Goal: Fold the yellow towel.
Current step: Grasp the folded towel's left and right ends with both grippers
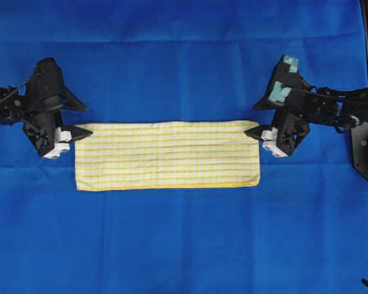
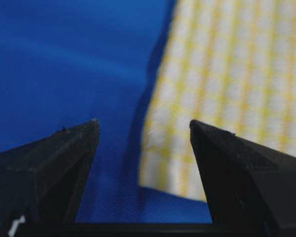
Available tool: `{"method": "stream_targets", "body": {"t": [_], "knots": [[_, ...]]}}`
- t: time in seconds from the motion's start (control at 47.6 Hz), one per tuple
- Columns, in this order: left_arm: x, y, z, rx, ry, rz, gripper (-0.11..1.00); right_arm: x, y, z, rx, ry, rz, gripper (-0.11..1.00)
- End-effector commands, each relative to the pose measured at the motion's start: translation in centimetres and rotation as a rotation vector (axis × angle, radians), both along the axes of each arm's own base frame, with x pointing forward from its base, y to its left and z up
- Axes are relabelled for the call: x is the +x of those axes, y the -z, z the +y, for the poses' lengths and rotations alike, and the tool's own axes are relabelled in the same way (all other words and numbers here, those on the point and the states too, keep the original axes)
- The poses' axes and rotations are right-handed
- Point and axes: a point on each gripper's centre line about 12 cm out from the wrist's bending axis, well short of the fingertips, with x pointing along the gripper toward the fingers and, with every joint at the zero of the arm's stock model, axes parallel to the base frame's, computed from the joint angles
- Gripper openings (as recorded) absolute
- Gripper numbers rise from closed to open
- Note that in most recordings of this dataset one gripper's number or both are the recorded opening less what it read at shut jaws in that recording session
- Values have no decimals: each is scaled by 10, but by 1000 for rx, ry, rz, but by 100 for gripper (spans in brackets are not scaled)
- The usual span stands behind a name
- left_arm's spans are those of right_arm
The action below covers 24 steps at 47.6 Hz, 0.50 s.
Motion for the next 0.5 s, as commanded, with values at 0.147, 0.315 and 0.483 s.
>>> {"method": "stream_targets", "body": {"t": [0.147,0.315,0.483], "knots": [[6,9,3,-4,-7,32,64,10,5,-3,0,2,14,77],[3,13,3,-9,-6,67,48,10,5,-2,3,-1,21,69],[-1,17,1,-20,1,135,14,10,5,-1,1,-21,34,29]]}}
